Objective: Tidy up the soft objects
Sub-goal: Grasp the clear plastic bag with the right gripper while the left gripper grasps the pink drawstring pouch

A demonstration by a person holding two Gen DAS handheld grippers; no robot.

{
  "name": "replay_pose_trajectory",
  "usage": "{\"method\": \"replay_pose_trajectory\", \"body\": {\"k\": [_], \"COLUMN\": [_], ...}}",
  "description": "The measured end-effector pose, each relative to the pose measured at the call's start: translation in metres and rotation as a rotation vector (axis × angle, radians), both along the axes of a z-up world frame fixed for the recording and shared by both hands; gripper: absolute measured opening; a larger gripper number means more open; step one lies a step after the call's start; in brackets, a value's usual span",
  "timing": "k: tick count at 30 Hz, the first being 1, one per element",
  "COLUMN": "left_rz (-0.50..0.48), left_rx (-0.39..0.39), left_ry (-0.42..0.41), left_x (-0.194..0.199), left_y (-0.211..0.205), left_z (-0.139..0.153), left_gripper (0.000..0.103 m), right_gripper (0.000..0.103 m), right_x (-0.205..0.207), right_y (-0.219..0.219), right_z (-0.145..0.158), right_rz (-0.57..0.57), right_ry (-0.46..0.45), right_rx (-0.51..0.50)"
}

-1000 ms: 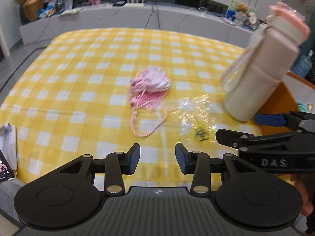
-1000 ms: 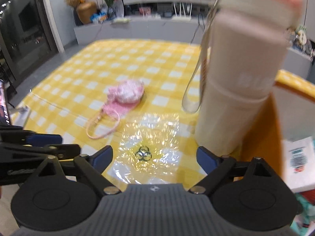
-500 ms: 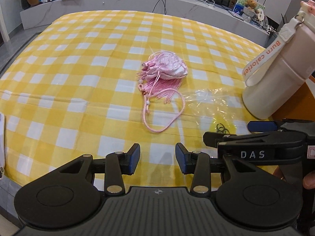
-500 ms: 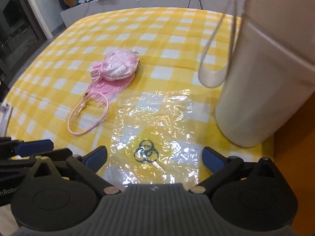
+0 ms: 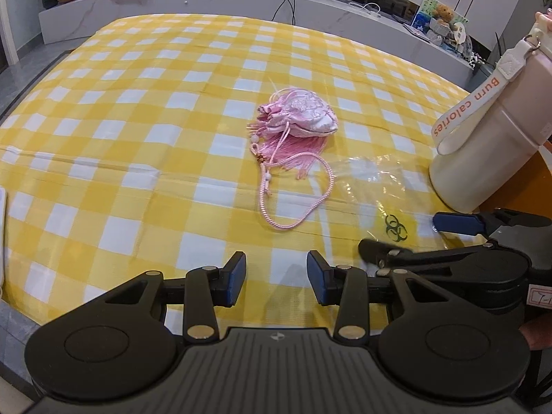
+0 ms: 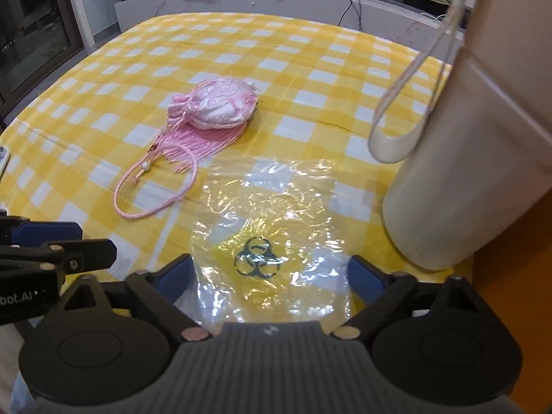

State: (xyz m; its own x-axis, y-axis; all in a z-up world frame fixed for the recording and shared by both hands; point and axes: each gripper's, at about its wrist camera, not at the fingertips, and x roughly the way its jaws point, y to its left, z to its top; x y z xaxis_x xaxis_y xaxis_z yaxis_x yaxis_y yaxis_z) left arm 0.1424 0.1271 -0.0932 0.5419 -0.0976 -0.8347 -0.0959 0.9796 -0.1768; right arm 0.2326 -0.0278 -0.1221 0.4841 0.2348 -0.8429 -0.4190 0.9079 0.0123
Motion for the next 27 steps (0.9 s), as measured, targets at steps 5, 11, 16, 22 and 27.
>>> {"method": "replay_pose_trajectory", "body": {"k": [5, 11, 16, 22, 27], "left_rz": [-0.01, -0.02, -0.082, -0.099, -0.171], "left_rx": [-0.003, -0.001, 0.02, 0.08, 0.173], "left_ry": [-0.003, -0.006, -0.084, -0.229, -0.297], "left_x": [0.0, 0.003, 0.008, 0.033, 0.061], "left_y": [-0.003, -0.007, -0.01, -0.003, -0.006], "left_z": [0.0, 0.0, 0.008, 0.019, 0.014], "left_gripper": [0.047, 0.047, 0.048, 0.07, 0.074], "right_gripper": [0.055, 0.013, 0.001, 0.001, 0.001], "right_x": [0.001, 0.002, 0.005, 0.022, 0.046], "right_y": [-0.009, -0.009, -0.003, 0.013, 0.021], "right_z": [0.006, 0.009, 0.015, 0.028, 0.023], "right_rz": [-0.02, 0.012, 0.047, 0.064, 0.037], "right_ry": [-0.014, -0.027, -0.031, -0.103, -0.103], "right_rx": [0.002, 0.002, 0.043, 0.037, 0.04]}}
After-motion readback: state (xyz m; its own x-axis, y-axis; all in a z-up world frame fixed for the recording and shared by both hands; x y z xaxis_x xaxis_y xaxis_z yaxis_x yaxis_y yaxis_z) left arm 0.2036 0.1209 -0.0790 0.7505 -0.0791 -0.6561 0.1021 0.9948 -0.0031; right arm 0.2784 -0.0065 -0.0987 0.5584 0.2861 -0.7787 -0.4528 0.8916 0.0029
